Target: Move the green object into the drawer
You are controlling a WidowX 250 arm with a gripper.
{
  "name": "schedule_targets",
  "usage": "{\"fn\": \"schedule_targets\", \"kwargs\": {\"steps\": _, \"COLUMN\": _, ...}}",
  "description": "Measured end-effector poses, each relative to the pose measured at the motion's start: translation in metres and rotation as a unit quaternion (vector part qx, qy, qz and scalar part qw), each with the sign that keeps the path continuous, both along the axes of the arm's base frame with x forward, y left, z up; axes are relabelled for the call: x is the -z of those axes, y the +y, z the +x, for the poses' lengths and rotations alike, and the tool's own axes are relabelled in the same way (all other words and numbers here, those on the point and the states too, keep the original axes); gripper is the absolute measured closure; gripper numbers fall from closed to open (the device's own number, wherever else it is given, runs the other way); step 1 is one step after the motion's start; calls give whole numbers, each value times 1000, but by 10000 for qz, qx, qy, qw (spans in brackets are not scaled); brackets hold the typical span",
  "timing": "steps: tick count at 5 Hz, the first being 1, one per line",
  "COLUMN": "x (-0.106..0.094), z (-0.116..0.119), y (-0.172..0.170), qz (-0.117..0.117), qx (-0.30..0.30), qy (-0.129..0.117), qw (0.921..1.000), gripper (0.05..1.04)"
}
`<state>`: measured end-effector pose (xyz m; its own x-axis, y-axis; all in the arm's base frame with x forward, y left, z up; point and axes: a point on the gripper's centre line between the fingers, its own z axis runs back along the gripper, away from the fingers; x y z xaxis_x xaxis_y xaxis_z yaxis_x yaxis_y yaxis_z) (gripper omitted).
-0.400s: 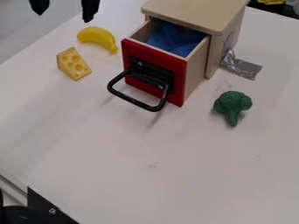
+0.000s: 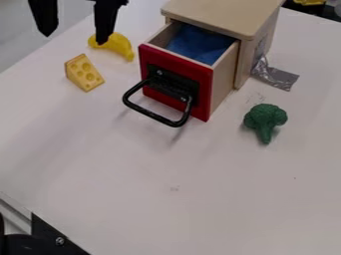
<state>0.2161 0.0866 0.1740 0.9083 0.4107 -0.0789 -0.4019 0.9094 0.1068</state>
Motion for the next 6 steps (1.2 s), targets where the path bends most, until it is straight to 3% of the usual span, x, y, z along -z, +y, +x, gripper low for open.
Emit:
{"fn": "schedule_targets", "kwargs": {"steps": 2, "x": 12, "z": -4, "y": -35, "qz": 108, "qx": 47, "qy": -104, "qw": 9999, "gripper": 84}}
{"fn": "schedule_targets", "kwargs": {"steps": 4, "x": 25, "z": 8, "y": -70, "qz": -25, "qx": -86, "qy": -485, "qw": 9988, "gripper": 84}}
{"fn": "schedule_targets", "kwargs": {"steps": 6, "x": 48, "z": 24, "y": -81, "qz": -141, "qx": -341, "qy": -436, "qw": 9984, "gripper": 84}}
